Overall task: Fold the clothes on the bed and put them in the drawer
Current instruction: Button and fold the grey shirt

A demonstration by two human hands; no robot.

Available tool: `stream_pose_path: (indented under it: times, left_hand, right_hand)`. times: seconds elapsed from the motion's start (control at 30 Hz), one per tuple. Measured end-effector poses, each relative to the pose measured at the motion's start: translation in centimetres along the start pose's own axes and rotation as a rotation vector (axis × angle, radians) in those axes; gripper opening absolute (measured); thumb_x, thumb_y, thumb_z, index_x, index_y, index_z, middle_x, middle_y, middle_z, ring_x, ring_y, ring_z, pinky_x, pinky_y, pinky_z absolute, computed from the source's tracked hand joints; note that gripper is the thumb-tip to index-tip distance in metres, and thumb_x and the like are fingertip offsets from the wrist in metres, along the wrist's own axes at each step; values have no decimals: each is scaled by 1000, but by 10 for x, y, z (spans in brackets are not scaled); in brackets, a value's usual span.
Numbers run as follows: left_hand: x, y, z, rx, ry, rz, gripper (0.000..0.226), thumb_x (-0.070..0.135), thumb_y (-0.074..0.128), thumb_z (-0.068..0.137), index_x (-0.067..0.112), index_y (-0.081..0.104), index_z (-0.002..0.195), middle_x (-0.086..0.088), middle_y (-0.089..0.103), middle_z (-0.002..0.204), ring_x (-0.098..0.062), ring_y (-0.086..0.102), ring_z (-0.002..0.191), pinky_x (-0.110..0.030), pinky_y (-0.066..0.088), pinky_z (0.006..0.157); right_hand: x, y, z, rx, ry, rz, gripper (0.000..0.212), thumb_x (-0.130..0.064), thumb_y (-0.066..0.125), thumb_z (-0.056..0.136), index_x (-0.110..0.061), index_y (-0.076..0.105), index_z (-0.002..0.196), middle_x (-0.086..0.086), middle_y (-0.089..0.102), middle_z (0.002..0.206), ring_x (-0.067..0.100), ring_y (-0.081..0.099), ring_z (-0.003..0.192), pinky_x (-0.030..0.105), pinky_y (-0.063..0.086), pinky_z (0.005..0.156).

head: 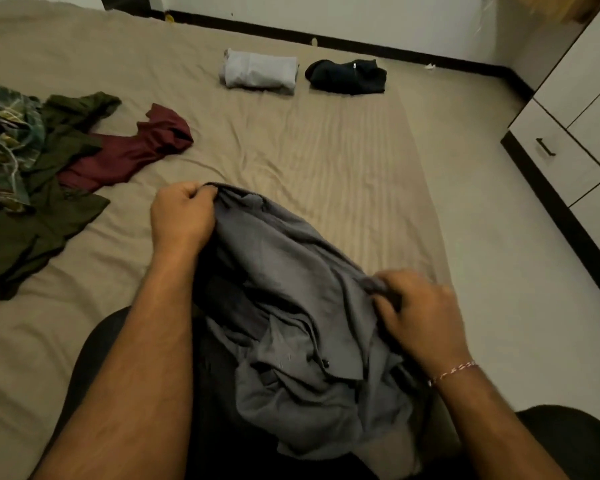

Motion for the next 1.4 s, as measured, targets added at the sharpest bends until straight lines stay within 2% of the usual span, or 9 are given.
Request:
stream_pose_path:
  times: [0.17,0.3,0.4,0.53,0.67,0.87,1.1,1.23,1.4]
  left_hand:
    - [-11,-32,14,141,-18,-5,38,31,61,94,0,53,73,-3,40,59,-17,43,66,-41,40,63]
    - [-8,-34,1,86,10,205,19,28,61,86,15,68,99,-8,66,91,-24,60,84,-48,55,86]
    - [20,-25,-16,87,351,282,46,18,61,81,21,62,127,-3,64,117,-27,57,106,-43,46,98]
    - [38,14,-36,-386,681,358,51,18,52,86,23,61,136,-2,64,130,-26,58,118,-46,46,103]
    - [4,29,-39,-703,354,702,31,34,50,105,29,67,130,-2,69,132,-27,63,120,-50,49,104]
    - [-8,11,-35,-581,201,713,30,18,51,103,38,69,88,6,76,102,-19,69,92,-42,57,89]
    - [-11,14,-47,-645,236,911,47,30,69,96,32,57,141,-2,47,150,-30,58,126,-43,51,98]
    - [-11,15,-48,-602,260,887,15,27,71,95,23,70,109,-7,70,120,-30,65,105,-34,48,78]
    - [1,7,-50,-373,310,695,7,21,71,94,19,73,100,-7,75,102,-32,68,96,-40,53,82]
  right_hand:
    - [13,-37,14,492,-8,-20,32,-13,64,76,-21,72,105,2,67,97,29,63,88,42,33,76]
    - [21,-22,6,281,-30,-3,42,-23,62,73,-27,67,115,-3,63,104,26,61,96,38,32,77]
    - [34,-8,-1,60,-82,135,57,-15,74,73,-29,61,126,-7,59,114,20,59,103,35,42,83]
    - [41,-15,-3,-111,-117,419,51,-24,80,87,-31,58,132,-12,62,114,1,60,101,15,48,86]
    - [53,-16,-2,-54,45,388,21,-33,69,96,-32,67,116,-12,70,98,4,66,89,25,54,79]
    - [78,0,-4,-138,240,145,10,-25,71,84,-34,71,89,-4,72,89,24,68,84,39,56,76]
    - [93,-7,-3,310,478,531,6,-17,72,92,-17,73,87,2,70,81,21,65,81,27,44,75]
    - [101,-3,-6,391,591,621,4,-20,72,94,-16,72,95,4,71,90,24,66,85,35,54,81]
    - [99,-13,-11,415,580,577,29,-29,75,91,-26,56,114,5,60,86,19,58,74,29,45,68]
Point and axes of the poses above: each hand's wrist, its own z-axis towards the middle knuckle, its own y-axis out of the palm, x = y × z, the point moved 2 cm from there along z, towards the middle knuckle
